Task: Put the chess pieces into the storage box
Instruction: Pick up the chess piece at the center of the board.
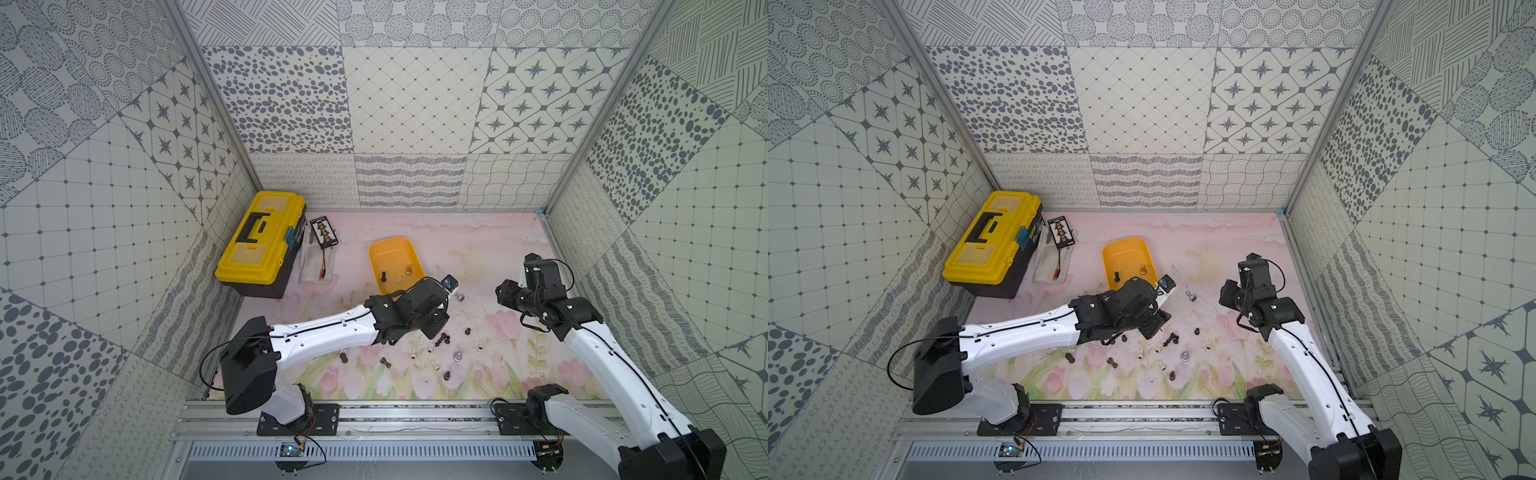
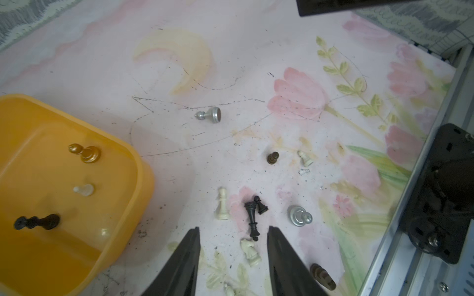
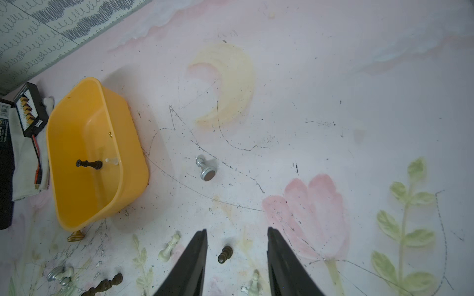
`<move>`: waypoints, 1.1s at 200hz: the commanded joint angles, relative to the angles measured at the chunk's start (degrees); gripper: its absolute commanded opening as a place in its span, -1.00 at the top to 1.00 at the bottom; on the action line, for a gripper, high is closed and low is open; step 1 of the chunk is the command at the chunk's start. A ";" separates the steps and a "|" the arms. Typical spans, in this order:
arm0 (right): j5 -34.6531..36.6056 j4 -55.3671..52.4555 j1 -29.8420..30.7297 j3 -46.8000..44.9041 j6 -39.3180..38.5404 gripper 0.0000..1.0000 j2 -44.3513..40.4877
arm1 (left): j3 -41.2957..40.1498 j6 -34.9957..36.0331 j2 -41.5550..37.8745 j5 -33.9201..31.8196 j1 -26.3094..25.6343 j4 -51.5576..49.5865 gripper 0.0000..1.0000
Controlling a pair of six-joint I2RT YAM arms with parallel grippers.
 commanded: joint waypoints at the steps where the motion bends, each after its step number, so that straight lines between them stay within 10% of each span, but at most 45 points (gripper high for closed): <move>1: -2.38 4.98 -0.19 -1.72 0.59 0.11 -4.65 | 2.04 1.43 5.85 5.33 -3.39 0.46 0.04; 220: -1.22 5.73 -0.25 0.74 -1.32 0.06 -7.18 | 26.21 -0.54 35.59 3.21 -3.67 -4.18 0.28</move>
